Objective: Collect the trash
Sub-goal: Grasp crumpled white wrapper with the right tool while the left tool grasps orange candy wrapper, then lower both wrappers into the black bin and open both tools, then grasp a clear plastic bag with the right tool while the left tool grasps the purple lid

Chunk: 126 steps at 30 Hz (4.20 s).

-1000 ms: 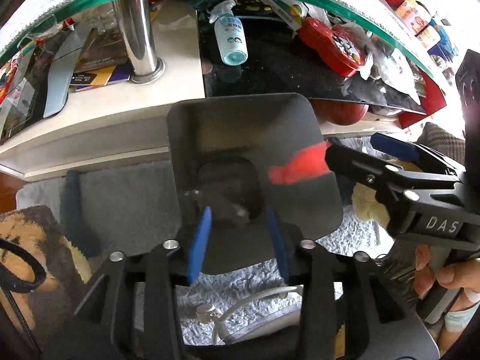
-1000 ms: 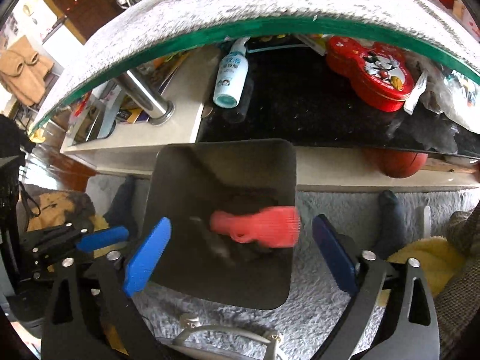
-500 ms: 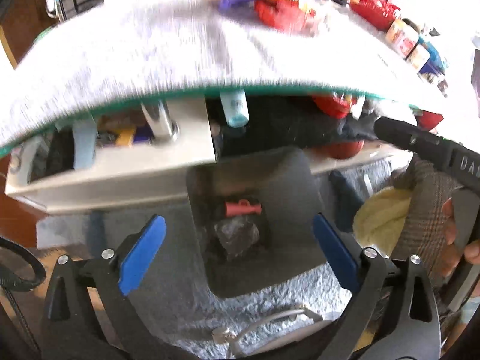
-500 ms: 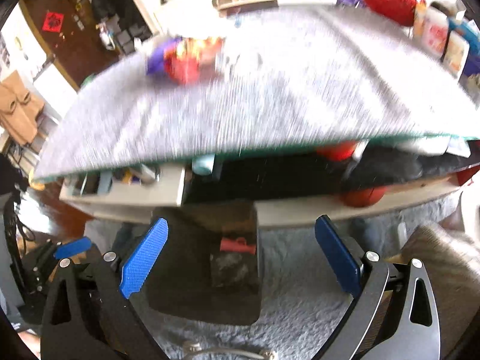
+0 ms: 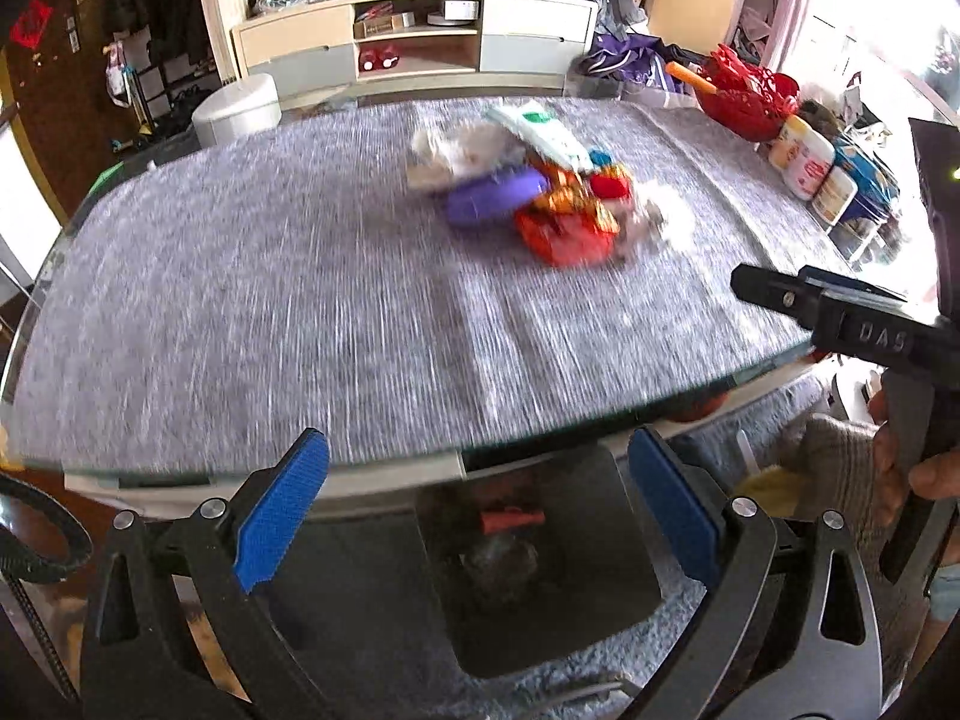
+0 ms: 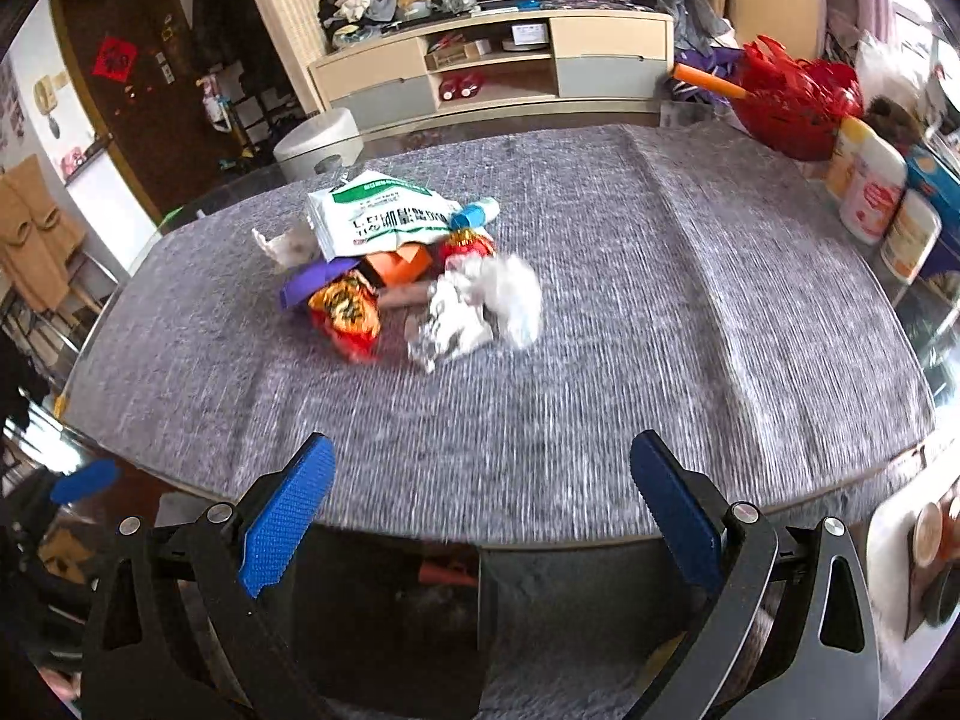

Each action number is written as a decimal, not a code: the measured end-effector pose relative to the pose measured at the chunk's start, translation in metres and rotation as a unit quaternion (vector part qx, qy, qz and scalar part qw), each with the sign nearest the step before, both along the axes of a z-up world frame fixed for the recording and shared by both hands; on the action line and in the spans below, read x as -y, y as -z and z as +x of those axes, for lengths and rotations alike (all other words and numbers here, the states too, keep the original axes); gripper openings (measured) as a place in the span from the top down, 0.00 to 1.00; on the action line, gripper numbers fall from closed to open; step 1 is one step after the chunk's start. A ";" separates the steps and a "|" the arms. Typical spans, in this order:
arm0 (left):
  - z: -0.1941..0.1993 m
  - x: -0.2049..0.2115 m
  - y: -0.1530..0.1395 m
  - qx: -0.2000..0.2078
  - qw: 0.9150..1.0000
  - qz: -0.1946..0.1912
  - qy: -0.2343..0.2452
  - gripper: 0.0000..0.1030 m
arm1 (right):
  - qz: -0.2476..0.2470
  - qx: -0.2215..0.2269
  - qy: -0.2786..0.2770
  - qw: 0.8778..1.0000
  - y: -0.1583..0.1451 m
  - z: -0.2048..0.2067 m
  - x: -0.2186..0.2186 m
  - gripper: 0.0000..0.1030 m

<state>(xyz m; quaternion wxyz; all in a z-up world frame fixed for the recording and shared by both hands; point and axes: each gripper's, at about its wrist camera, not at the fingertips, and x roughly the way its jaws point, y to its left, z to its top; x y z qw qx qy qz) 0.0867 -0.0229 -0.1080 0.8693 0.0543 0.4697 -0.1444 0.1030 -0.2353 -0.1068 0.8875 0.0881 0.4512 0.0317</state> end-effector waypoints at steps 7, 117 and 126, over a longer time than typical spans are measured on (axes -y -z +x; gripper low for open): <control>0.030 0.010 0.001 -0.001 1.000 0.000 0.007 0.08 | 0.031 -0.003 -0.005 0.999 0.007 0.036 0.001 0.17; -0.075 -0.016 0.128 -0.140 0.989 -0.046 0.026 0.39 | 0.024 -0.107 -0.089 0.990 0.109 -0.080 -0.073 0.38; -0.066 -0.025 0.098 -0.108 0.994 -0.031 -0.002 0.08 | 0.002 -0.076 -0.059 0.995 0.075 -0.072 -0.053 0.08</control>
